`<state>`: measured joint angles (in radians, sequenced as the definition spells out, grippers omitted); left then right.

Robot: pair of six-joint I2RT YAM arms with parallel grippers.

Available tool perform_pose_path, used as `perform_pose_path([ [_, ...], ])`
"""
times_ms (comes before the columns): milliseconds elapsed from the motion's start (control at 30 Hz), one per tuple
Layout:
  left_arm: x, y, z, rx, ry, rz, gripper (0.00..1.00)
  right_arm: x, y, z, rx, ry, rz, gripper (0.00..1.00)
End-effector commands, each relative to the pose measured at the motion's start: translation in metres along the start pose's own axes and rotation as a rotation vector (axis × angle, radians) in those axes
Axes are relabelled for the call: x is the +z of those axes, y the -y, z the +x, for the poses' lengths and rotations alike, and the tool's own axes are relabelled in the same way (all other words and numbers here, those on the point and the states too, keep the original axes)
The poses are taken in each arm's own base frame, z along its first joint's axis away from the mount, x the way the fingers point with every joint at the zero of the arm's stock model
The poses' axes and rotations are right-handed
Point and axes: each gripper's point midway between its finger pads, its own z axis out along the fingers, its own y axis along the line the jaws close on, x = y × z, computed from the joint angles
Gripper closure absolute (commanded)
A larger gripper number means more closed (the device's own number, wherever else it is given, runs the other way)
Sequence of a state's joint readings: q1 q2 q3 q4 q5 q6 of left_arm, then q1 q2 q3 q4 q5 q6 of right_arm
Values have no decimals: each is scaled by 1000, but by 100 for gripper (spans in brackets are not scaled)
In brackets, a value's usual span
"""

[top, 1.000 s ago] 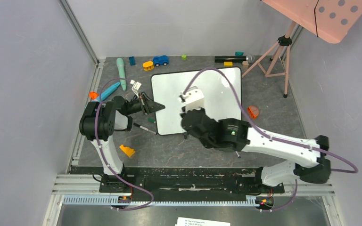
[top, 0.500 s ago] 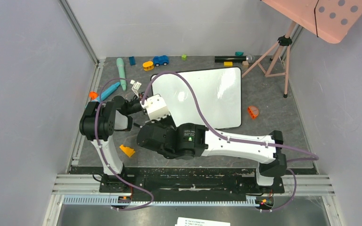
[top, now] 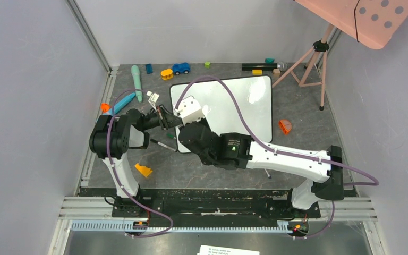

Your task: Write a sentence on the whiteboard

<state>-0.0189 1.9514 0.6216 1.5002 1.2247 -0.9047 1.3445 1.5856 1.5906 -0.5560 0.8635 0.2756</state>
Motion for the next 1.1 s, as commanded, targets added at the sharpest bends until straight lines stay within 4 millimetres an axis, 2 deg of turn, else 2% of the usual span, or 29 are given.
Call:
perform_pose_path([
  [0,4,-1,0,134,16,7,98,-5,12,-24,16,94,23,100],
  [500,4,-2,0,130,15,7,98,15,22,-18,-2,89,-11,100],
  [900,4,-2,1,120,14,7,98,28,40,-31,31,116,15,100],
  [1067,4,-1,2,121,15,6,98,37,34,-35,27,115,-8,100],
])
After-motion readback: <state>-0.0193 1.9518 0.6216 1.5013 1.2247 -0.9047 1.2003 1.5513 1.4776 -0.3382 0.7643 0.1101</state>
